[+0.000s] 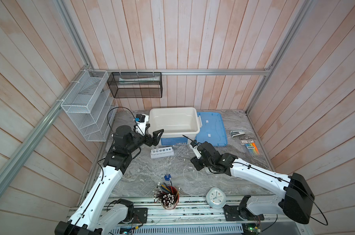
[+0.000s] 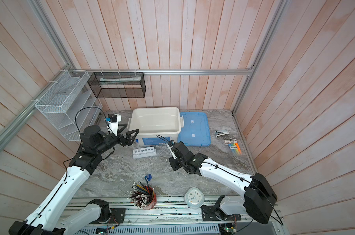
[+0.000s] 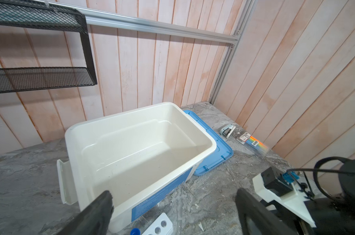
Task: Organize the chemistry lab equipment
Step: 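Open the right gripper and lift it off the tube, then move the right gripper over the clear petri dish and close on its rim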
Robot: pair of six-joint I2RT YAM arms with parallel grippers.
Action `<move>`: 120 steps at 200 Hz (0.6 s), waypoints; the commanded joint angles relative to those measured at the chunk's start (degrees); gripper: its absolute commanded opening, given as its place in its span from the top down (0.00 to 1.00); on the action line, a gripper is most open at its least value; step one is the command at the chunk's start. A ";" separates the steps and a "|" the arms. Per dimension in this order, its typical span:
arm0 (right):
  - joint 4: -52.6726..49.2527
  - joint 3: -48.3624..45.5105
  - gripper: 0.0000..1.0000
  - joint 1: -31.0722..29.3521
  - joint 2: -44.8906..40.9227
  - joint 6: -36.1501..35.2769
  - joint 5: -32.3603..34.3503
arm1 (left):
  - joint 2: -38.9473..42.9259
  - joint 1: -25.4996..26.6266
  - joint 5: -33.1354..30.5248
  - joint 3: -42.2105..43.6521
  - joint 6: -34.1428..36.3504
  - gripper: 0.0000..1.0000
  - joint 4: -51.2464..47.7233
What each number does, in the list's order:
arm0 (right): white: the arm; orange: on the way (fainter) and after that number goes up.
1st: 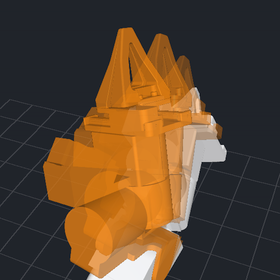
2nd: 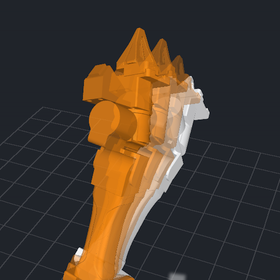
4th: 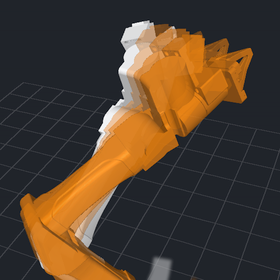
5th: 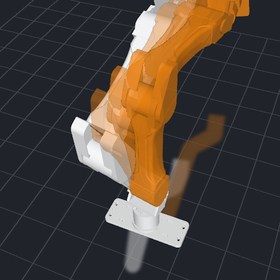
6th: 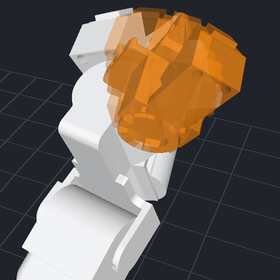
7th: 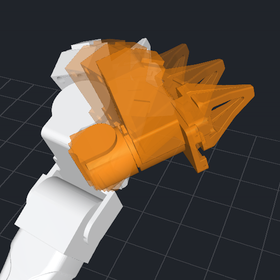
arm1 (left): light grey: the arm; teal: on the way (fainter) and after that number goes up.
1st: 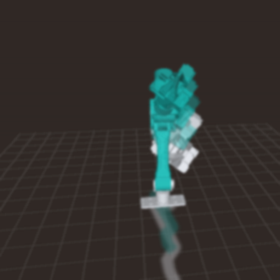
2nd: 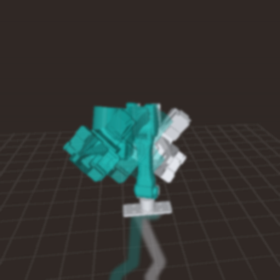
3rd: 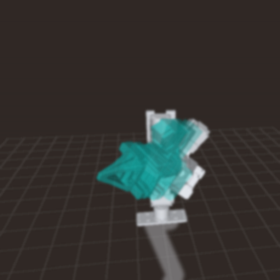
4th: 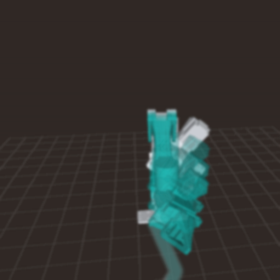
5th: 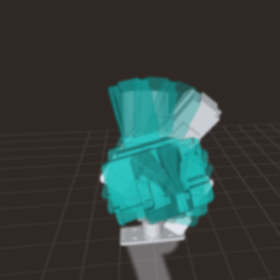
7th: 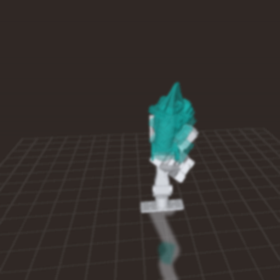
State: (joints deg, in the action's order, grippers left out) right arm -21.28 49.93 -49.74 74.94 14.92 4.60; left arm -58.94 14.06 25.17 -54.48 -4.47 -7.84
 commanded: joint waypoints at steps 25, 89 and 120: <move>-2.70 -3.61 0.63 0.15 1.41 5.25 1.24 | -3.02 0.18 3.91 -0.26 1.56 0.04 1.79; -1.91 -4.83 0.65 3.99 6.54 5.63 0.11 | -2.67 0.09 1.65 1.69 2.49 0.04 2.73; -0.70 -4.75 0.66 4.91 8.24 5.64 -1.08 | -2.59 -0.01 1.11 1.96 2.69 0.04 2.58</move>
State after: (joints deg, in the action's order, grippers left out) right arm -22.57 45.41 -45.32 81.62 19.92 4.40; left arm -62.24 14.04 26.94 -53.74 -2.87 -6.39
